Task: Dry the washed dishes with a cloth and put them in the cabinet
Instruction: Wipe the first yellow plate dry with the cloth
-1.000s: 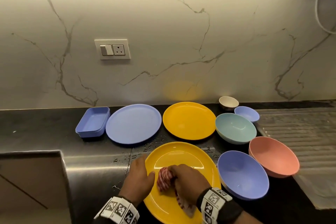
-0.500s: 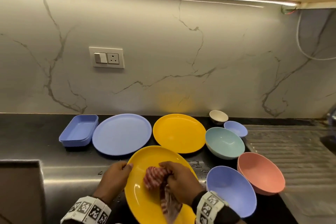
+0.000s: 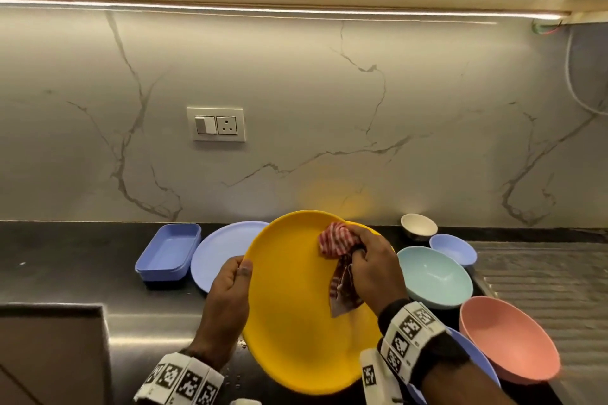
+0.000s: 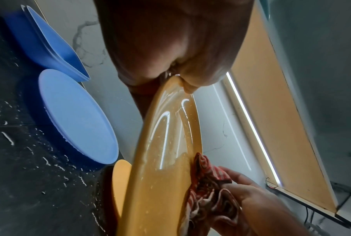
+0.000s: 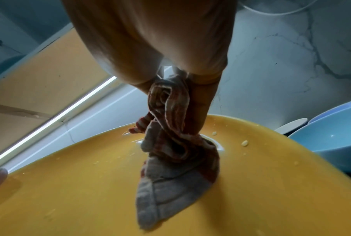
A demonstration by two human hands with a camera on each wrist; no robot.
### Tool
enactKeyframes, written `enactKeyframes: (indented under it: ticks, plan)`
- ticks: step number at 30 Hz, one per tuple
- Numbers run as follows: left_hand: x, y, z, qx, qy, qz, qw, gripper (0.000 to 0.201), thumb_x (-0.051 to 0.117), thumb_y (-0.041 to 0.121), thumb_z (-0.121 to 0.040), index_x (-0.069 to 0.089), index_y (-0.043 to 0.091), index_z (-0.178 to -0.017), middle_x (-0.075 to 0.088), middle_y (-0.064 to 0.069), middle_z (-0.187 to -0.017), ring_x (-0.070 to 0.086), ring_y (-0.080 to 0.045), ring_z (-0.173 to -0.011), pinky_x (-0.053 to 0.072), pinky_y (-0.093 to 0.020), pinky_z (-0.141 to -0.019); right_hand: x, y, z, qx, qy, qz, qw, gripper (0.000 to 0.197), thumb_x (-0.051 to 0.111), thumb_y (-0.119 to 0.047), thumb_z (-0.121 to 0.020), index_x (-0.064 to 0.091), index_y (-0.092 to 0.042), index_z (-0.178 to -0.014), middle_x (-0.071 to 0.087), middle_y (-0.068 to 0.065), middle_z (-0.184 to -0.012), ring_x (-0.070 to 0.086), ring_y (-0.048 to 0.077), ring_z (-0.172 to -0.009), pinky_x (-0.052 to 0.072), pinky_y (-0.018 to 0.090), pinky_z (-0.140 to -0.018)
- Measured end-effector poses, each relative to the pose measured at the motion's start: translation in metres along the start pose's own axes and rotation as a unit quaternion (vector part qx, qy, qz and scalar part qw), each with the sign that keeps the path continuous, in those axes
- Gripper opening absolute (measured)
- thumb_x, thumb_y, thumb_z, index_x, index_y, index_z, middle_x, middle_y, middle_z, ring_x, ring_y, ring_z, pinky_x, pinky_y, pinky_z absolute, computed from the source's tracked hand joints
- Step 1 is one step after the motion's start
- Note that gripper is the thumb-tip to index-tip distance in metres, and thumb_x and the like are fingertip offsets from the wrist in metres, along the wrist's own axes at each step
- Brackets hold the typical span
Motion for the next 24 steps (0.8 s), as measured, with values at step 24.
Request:
enactKeyframes:
  ticks: [24]
  plan:
    - [0.030, 0.016, -0.005, 0.003, -0.148, 0.071, 0.987, 0.041, 0.048, 0.026, -0.100, 0.053, 0.035, -0.140, 0.068, 0.000, -0.130, 0.067, -0.029, -0.116, 0.056, -0.059, -0.089, 0.048, -0.064, 0.024, -0.204, -0.066, 0.080, 0.973, 0.051, 0.051, -0.024, -0.098, 0.036, -0.041, -0.143, 0.046, -0.009, -0.147, 0.047, 0.018, -0.125, 0.047, 0.039, -0.100]
Point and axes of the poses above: each hand's wrist, its own z-axis away from the middle knuckle, its own x-axis out of the palm, y = z × x, the point moved 5 cm from there along -z, towards the middle knuckle
